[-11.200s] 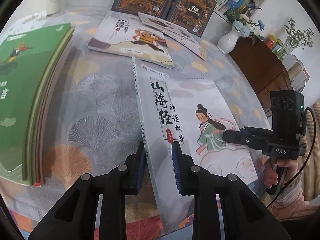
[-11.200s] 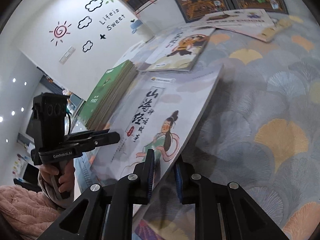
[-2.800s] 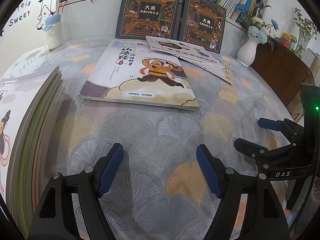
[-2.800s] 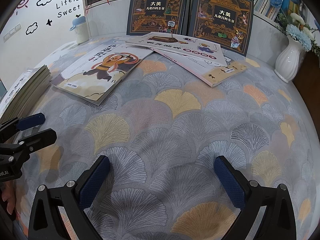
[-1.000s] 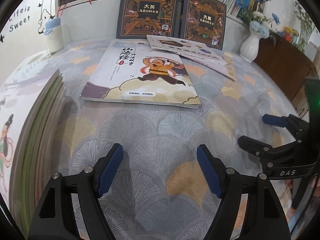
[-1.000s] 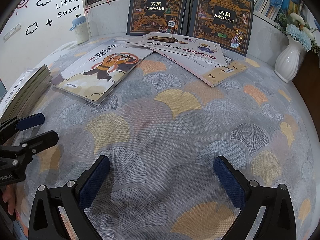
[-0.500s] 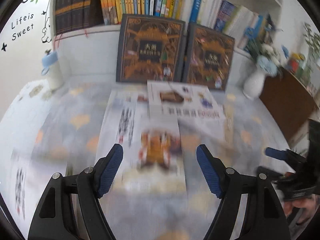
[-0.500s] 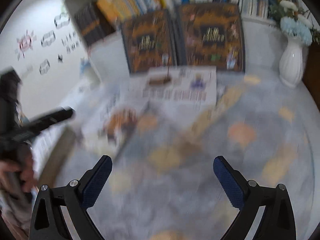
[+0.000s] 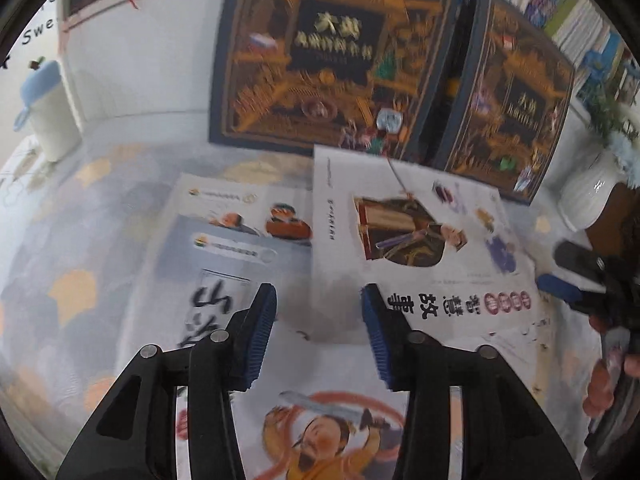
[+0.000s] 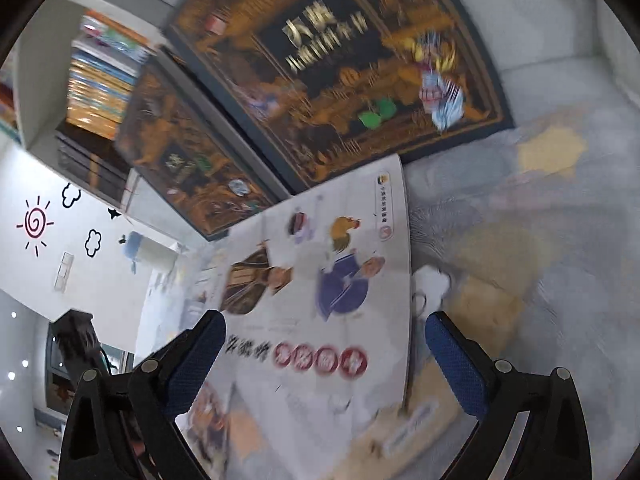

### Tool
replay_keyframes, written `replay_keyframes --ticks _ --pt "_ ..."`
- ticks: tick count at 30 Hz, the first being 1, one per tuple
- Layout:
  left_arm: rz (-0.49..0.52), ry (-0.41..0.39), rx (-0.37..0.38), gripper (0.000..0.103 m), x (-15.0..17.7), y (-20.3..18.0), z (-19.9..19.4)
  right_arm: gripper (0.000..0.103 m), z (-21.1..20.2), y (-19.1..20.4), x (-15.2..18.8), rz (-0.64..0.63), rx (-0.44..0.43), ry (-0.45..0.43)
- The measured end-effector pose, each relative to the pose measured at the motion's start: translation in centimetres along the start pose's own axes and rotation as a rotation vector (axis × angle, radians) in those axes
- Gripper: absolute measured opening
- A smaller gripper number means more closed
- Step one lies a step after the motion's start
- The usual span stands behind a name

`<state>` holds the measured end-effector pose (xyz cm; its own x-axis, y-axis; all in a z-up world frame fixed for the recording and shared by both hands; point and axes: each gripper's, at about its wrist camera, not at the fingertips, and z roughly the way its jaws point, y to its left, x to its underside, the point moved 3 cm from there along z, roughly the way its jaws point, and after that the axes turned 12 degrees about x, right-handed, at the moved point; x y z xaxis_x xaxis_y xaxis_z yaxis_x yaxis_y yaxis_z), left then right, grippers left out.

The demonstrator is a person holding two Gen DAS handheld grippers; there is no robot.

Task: Organize books

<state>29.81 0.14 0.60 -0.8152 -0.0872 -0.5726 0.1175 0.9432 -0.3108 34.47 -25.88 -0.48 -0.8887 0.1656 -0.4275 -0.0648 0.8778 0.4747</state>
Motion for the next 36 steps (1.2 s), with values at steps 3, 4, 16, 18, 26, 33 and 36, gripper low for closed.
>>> replay_keyframes --ticks 3,4,16,18,26,33,36 --pt "0.045 -0.004 0.029 0.047 0.2 -1.4 0.7 0.103 0.8 1.0 -0.5 -0.061 0.004 -0.008" --pt "0.066 0.003 0.012 0.048 0.3 -1.9 0.8 0.103 1.0 1.3 -0.5 -0.083 0.025 -0.001" --pt "0.185 0.113 0.123 0.047 10.5 -6.1 -7.8 0.103 -2.4 1.0 5.3 -0.147 0.029 0.060" --pt "0.189 0.129 0.169 0.047 13.2 -6.8 -9.6 0.103 -3.5 1.2 7.0 -0.158 0.018 0.070" --pt "0.320 0.206 0.383 0.047 23.7 -11.3 -16.1 0.100 -5.5 4.1 12.6 -0.283 -0.047 0.068" --pt "0.258 -0.001 0.204 0.048 18.7 -6.2 -16.7 0.093 -9.7 2.4 15.7 -0.166 -0.100 0.041" --pt "0.206 -0.018 0.139 0.048 16.2 -4.0 -14.0 0.094 -10.3 1.5 19.0 -0.141 -0.067 0.106"
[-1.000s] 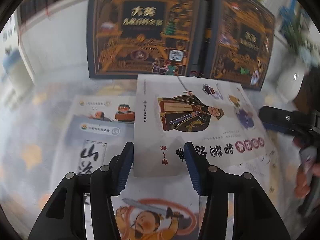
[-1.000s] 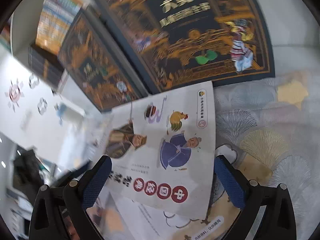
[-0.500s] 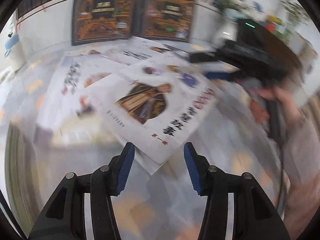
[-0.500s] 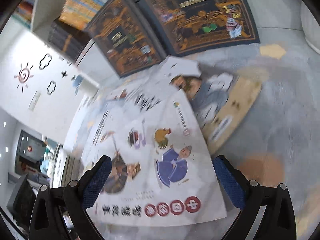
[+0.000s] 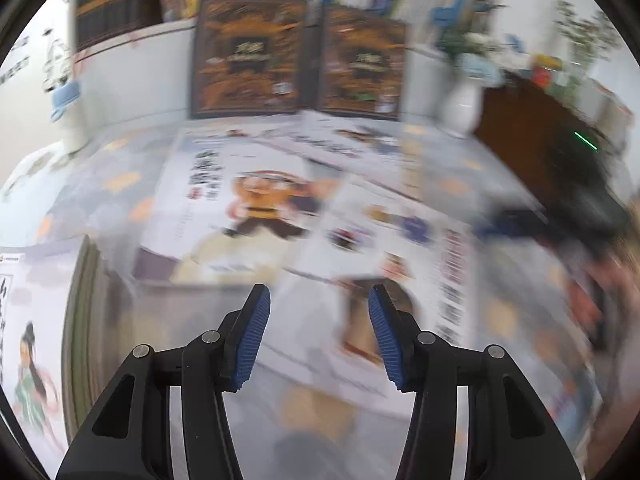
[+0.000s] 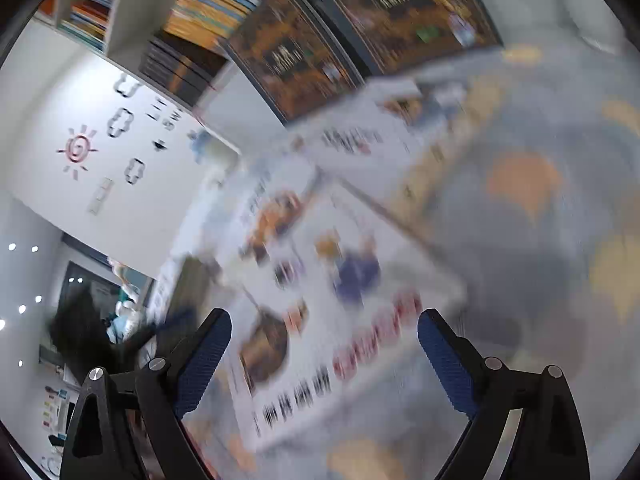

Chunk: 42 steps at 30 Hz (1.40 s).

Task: Organize books

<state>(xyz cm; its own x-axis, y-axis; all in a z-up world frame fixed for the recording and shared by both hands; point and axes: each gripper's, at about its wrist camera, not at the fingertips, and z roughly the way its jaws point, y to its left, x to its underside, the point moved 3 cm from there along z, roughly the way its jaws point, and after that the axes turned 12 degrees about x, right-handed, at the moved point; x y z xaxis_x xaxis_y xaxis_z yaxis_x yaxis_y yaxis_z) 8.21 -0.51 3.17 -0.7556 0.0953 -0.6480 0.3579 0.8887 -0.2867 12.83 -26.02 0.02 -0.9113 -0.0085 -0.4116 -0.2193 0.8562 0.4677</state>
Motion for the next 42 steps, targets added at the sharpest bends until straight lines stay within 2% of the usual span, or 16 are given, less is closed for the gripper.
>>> replay_keyframes --ticks 2,4,6,9,13,16,18,21,25,27,32,36,38,39,41,42 --pt "-0.057 0.047 0.013 0.048 -0.2 1.6 2.1 0.094 0.9 -0.1 2.0 0.023 0.001 0.070" --pt "-0.105 0.089 0.054 0.048 0.3 2.2 3.6 0.096 0.9 0.5 2.9 0.011 -0.018 0.043" --pt "-0.073 0.114 0.046 0.048 1.4 1.4 4.2 0.096 1.1 0.9 2.8 0.007 -0.004 0.048" --pt "-0.045 0.137 0.093 0.048 2.8 -0.1 3.4 0.100 2.1 1.8 2.1 0.001 -0.034 0.073" --pt "-0.041 0.193 0.185 0.048 5.9 -1.9 1.0 0.102 2.6 3.1 2.2 -0.065 0.034 0.076" --pt "-0.038 0.231 0.244 0.048 8.4 -3.7 -0.7 0.102 2.6 3.8 3.6 -0.124 0.029 0.110" --pt "-0.048 0.243 0.293 0.048 9.5 -4.1 -1.6 0.102 2.2 4.0 4.7 -0.178 0.006 0.134" --pt "-0.087 0.239 0.265 0.048 9.7 -3.1 -1.7 0.101 1.0 2.4 6.0 -0.145 -0.079 0.164" --pt "-0.204 0.215 0.347 0.043 8.2 -0.6 -0.5 0.091 -0.5 -0.1 7.7 -0.088 -0.215 0.183" --pt "-0.214 0.210 0.359 0.041 7.8 -0.5 0.1 0.083 -0.7 -0.7 8.2 -0.099 -0.248 0.164" --pt "-0.261 0.193 0.409 0.040 6.8 -0.3 1.4 0.071 -0.4 -0.6 7.8 -0.122 -0.264 0.164" --pt "-0.261 0.184 0.386 0.032 6.4 -0.2 2.1 0.066 0.3 0.0 7.2 -0.157 -0.247 0.168" --pt "-0.248 0.180 0.353 0.024 6.7 0.0 1.6 0.055 0.6 -0.1 6.8 -0.156 -0.239 0.174" --pt "-0.236 0.175 0.339 0.024 6.7 -0.2 1.6 0.051 0.7 -0.4 6.7 -0.153 -0.234 0.170" --pt "-0.225 0.172 0.324 0.024 6.6 -0.2 1.7 0.028 1.1 -1.2 6.4 -0.136 -0.229 0.158" --pt "-0.220 0.169 0.319 0.024 6.5 -0.2 1.7 0.020 1.2 -1.8 6.3 -0.129 -0.223 0.152"
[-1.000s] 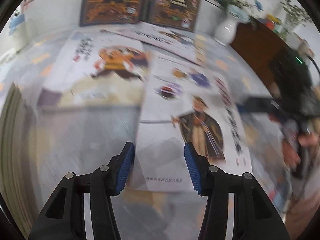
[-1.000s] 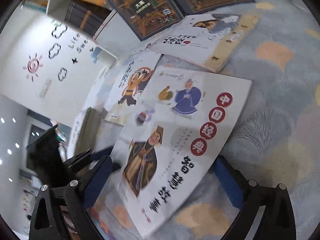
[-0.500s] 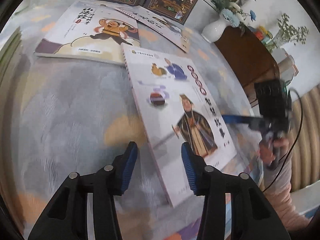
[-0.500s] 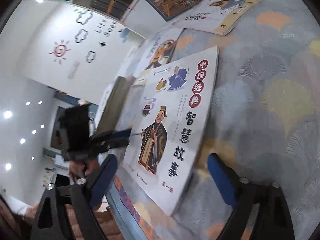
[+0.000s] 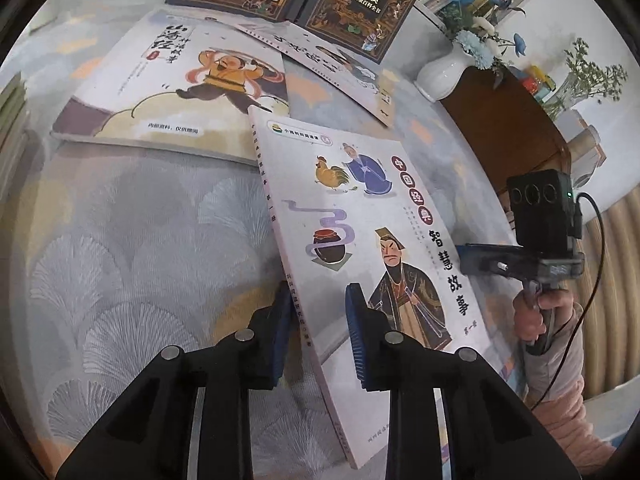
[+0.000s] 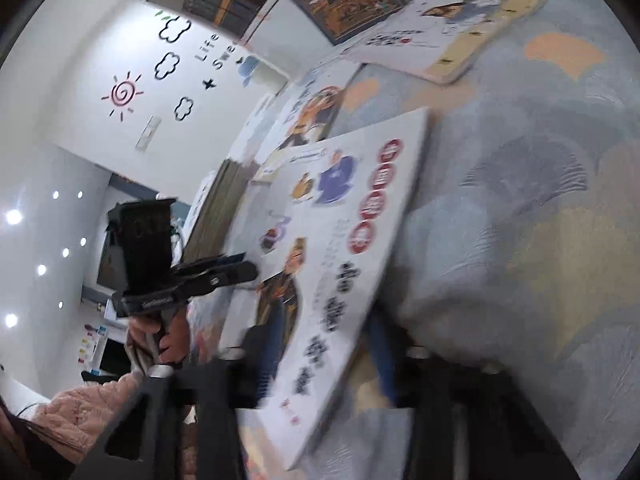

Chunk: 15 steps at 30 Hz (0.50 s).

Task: Organize books

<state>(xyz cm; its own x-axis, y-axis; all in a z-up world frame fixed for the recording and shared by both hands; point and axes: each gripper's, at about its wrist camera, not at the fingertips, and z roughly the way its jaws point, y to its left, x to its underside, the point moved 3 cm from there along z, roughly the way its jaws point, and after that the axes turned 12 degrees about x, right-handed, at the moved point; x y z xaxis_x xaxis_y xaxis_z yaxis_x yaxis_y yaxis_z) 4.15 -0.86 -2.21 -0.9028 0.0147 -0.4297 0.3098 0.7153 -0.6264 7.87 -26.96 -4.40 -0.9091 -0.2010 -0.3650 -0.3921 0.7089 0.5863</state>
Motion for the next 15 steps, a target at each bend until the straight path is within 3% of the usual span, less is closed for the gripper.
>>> replay_keyframes --ticks 1,2,7,15 --pt "0.004 -0.002 -0.004 0.024 -0.03 0.10 -0.03 0.012 0.11 -0.46 -0.02 0.006 0.001 -0.008" --pt "0.012 -0.007 -0.012 0.025 -0.02 0.03 -0.01 0.009 0.02 -0.98 0.03 0.014 -0.032 -0.022" --pt "0.034 -0.047 -0.047 0.027 0.28 -0.14 -0.04 0.010 -0.33 -0.43 0.62 -0.038 -0.010 -0.075" --pt "0.039 -0.069 -0.048 0.027 0.44 -0.02 -0.15 0.010 -0.39 -0.33 0.52 -0.041 -0.002 -0.083"
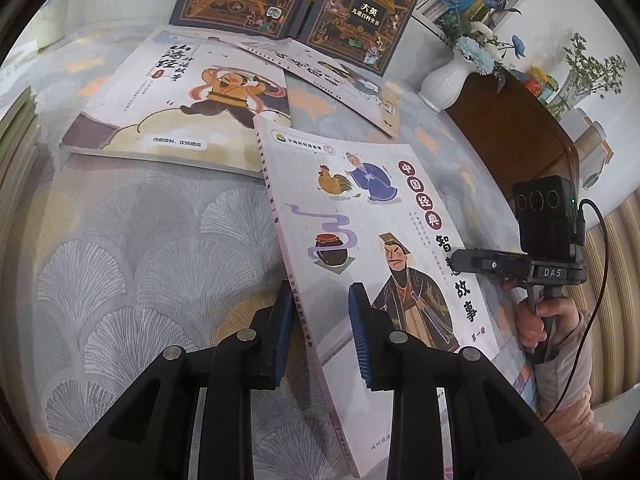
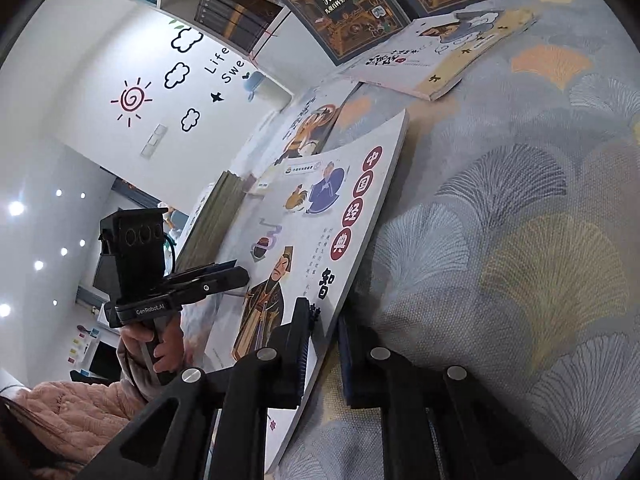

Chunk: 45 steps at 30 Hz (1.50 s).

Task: Organize books

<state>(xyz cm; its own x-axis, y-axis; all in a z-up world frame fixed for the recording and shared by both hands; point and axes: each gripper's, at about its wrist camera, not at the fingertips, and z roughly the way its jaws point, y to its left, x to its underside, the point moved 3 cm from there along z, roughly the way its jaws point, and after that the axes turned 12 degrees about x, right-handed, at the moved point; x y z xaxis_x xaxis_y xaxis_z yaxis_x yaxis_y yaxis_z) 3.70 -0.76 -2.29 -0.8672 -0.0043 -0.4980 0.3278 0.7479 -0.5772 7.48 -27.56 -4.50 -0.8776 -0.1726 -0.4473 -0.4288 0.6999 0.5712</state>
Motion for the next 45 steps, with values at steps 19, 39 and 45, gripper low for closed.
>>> replay_keyframes --ticks 19,39,45 --pt "-0.009 -0.035 0.004 0.025 0.3 -0.1 -0.3 0.018 -0.3 0.8 0.1 0.068 0.060 -0.034" --pt "-0.010 -0.105 0.024 0.025 1.2 -0.9 -5.1 0.019 -0.7 7.7 2.7 -0.018 0.082 -0.058" --pt "0.021 -0.145 0.021 0.025 0.9 -1.5 -7.2 0.020 -0.9 9.9 2.8 -0.051 0.080 -0.074"
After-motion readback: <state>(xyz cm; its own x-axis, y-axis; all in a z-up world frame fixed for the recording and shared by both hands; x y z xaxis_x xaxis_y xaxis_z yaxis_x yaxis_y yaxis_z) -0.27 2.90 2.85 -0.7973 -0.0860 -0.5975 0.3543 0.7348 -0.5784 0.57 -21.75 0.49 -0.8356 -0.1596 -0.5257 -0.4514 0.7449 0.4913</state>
